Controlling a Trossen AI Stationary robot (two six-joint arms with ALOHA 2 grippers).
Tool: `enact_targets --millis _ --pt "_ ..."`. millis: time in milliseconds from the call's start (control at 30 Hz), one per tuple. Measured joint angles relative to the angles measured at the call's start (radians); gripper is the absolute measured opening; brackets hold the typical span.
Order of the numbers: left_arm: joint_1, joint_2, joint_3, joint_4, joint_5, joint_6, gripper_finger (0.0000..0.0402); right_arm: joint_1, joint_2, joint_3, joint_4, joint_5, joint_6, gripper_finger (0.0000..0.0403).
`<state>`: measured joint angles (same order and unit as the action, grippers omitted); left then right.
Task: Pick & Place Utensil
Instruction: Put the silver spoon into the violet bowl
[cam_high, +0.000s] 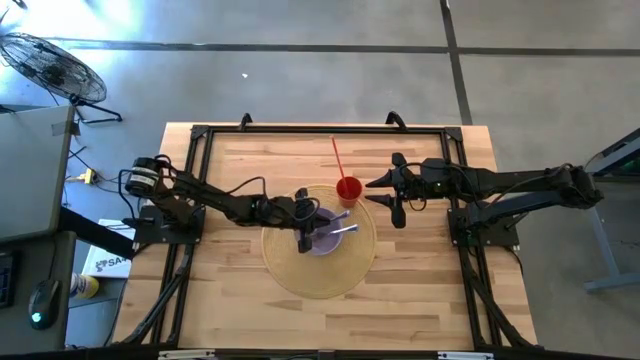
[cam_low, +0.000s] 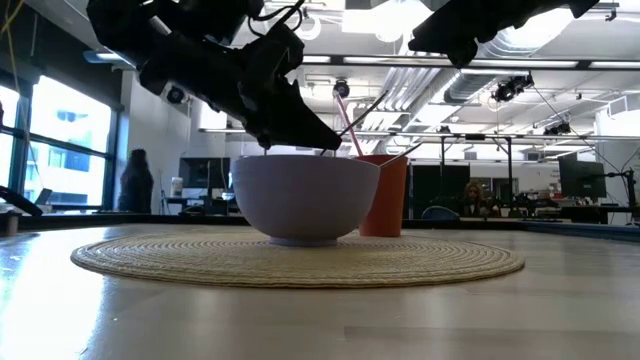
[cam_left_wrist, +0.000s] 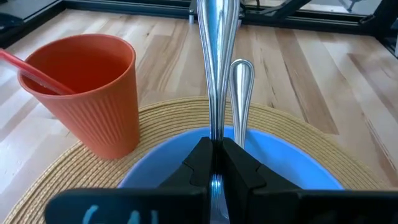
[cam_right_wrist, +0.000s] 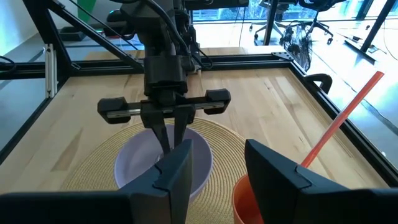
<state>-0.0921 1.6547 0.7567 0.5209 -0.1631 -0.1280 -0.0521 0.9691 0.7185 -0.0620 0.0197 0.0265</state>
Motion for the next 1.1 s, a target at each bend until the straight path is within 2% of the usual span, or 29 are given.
enact_targets --millis 500,700,1100 --pt "0.000 0.029 -0.001 -0.030 -0.009 -0.007 0.0012 0.000 0.000 0.000 0.000 0.000 0.000 0.0139" --pt "0.000 0.077 0.000 0.033 -0.007 -0.008 0.0012 0.000 0.000 0.000 0.005 0.000 0.000 0.0139" --pt "0.000 0.078 0.000 0.022 -0.003 -0.040 0.0012 0.000 0.000 0.000 0.006 0.000 0.000 0.0139"
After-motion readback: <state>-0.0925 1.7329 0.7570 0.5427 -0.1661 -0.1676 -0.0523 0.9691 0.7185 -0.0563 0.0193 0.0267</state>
